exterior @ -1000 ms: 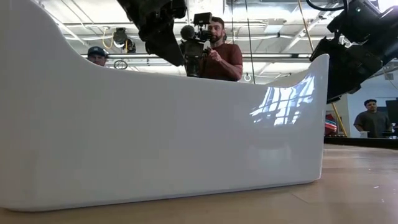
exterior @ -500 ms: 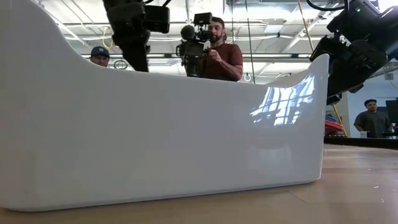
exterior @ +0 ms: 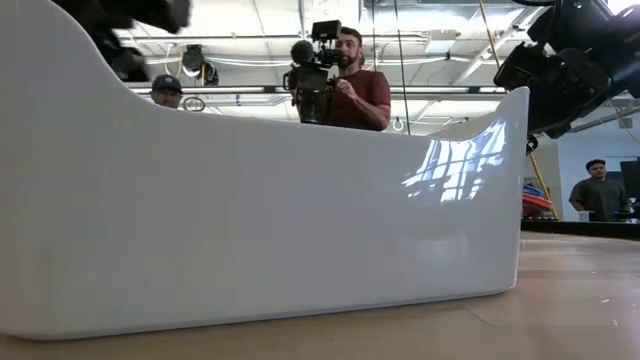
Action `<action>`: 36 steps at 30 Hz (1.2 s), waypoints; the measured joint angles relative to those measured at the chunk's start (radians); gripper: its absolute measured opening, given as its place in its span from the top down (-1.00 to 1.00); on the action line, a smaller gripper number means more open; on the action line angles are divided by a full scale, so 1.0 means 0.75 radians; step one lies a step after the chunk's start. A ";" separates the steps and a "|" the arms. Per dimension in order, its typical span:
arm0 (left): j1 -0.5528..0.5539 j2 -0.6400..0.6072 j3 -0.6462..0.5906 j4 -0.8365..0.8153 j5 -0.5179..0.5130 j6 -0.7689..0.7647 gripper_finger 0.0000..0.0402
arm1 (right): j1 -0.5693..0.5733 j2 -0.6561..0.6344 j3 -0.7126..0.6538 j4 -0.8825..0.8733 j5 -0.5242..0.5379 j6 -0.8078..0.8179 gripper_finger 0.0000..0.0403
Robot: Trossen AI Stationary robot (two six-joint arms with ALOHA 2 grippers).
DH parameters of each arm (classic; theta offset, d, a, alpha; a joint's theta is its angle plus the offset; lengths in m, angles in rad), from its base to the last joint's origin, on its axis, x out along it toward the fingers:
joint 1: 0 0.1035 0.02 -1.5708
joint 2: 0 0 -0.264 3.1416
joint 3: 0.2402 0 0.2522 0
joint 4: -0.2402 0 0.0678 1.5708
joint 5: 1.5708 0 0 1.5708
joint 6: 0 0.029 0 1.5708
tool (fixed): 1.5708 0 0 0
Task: Nest measuring cups in basket
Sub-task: Stack the yellow measuring cup on the blue measuring cup
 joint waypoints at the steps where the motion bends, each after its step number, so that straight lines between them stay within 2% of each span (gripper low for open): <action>1: -0.038 -0.012 -0.035 0.051 0.014 -0.056 0.26 | 0.000 0.000 0.000 0.007 0.000 -0.007 -0.28; 7: -0.233 -0.051 -0.227 0.342 0.065 -0.387 0.26 | 0.000 -0.009 0.000 0.046 0.000 -0.028 -0.28; 16: -0.429 -0.048 -0.365 0.427 0.063 -0.670 0.26 | 0.000 -0.012 0.000 0.060 0.001 -0.028 -0.28; 23: -0.472 -0.048 -0.490 0.604 0.075 -0.775 0.26 | 0.000 -0.013 0.001 0.060 0.008 -0.024 -0.28; 36: -0.471 -0.048 -0.602 0.719 0.073 -0.810 0.27 | -0.001 -0.013 0.001 0.059 0.037 -0.024 -0.28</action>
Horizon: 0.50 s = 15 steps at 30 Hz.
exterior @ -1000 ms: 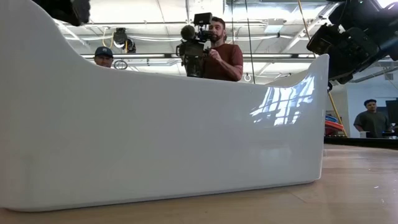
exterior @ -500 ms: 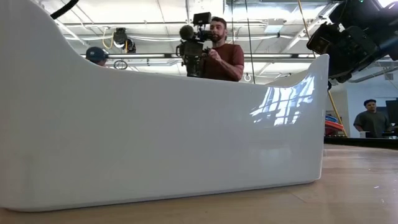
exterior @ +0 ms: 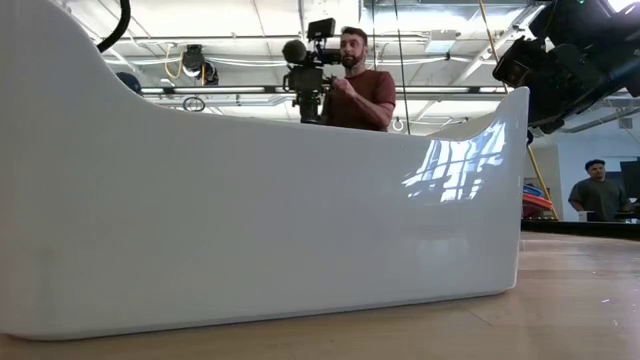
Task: Nest measuring cups in basket
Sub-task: Stack the yellow measuring cup on the blue measuring cup
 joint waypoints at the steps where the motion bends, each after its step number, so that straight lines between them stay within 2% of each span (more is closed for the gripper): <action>1: 0.000 0.000 -0.001 0.002 -0.006 0.001 0.29 | 0.000 0.000 0.000 0.000 0.001 -0.002 -0.28; 10: 0.000 0.001 -0.001 0.012 -0.008 -0.001 0.76 | 0.000 0.000 0.000 -0.001 0.005 -0.004 -0.28; 15: 0.000 0.001 -0.001 0.018 -0.007 0.000 0.83 | 0.000 0.000 0.000 -0.001 0.005 -0.009 -0.28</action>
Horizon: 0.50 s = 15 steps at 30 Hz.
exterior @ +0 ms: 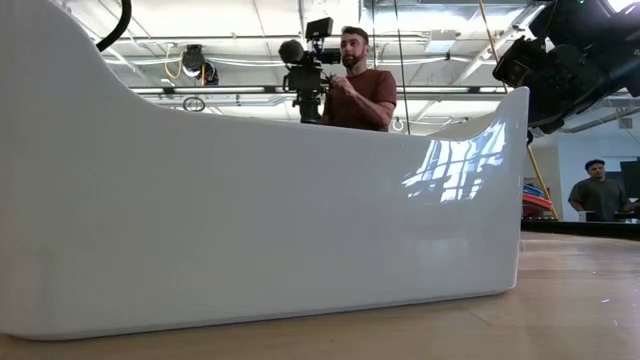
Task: Nest measuring cups in basket
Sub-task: Stack the yellow measuring cup on the blue measuring cup
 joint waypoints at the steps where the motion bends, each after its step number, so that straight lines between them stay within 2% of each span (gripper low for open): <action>1: 0.000 0.000 0.000 0.000 0.000 0.000 0.83 | 0.000 0.000 0.000 0.000 0.000 0.000 -0.28; 5: 0.000 0.000 0.000 -0.013 0.001 -0.013 0.82 | 0.000 0.000 0.000 0.000 0.000 0.000 -0.28; 12: 0.003 0.022 0.001 -0.015 0.011 -0.104 0.50 | -0.001 0.000 0.000 0.000 0.001 0.000 -0.28; 15: 0.005 0.091 0.002 0.003 0.072 -0.114 0.45 | -0.004 0.000 0.000 0.000 0.001 -0.001 -0.28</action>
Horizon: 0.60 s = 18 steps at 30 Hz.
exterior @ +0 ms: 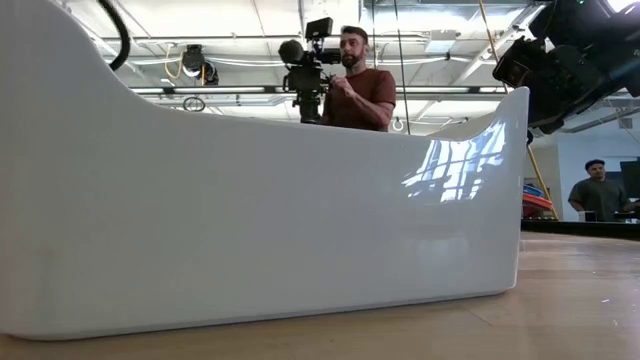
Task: Nest measuring cups in basket
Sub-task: Stack the yellow measuring cup on the blue measuring cup
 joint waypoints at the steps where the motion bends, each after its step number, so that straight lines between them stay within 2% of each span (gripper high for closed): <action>1: 0.003 0.025 0.004 0.023 0.036 0.001 0.46 | 0.000 0.000 0.000 0.000 0.000 0.000 -0.28; 3: 0.012 0.073 0.008 0.044 0.081 0.001 0.54 | 0.000 0.000 0.000 -0.001 0.000 0.000 -0.28; 7: 0.037 0.088 0.006 0.089 0.140 0.011 0.89 | 0.000 0.000 0.000 -0.009 0.000 -0.001 -0.28; 8: 0.042 0.076 0.006 0.088 0.136 0.016 0.93 | 0.000 0.000 0.000 -0.009 0.000 -0.001 -0.28; 13: 0.082 0.011 0.000 0.019 0.066 0.055 0.96 | 0.000 0.000 0.001 -0.018 0.000 0.000 -0.28; 18: 0.171 -0.108 0.014 -0.209 0.043 0.160 0.96 | -0.021 0.006 0.001 -0.123 -0.006 0.046 -0.28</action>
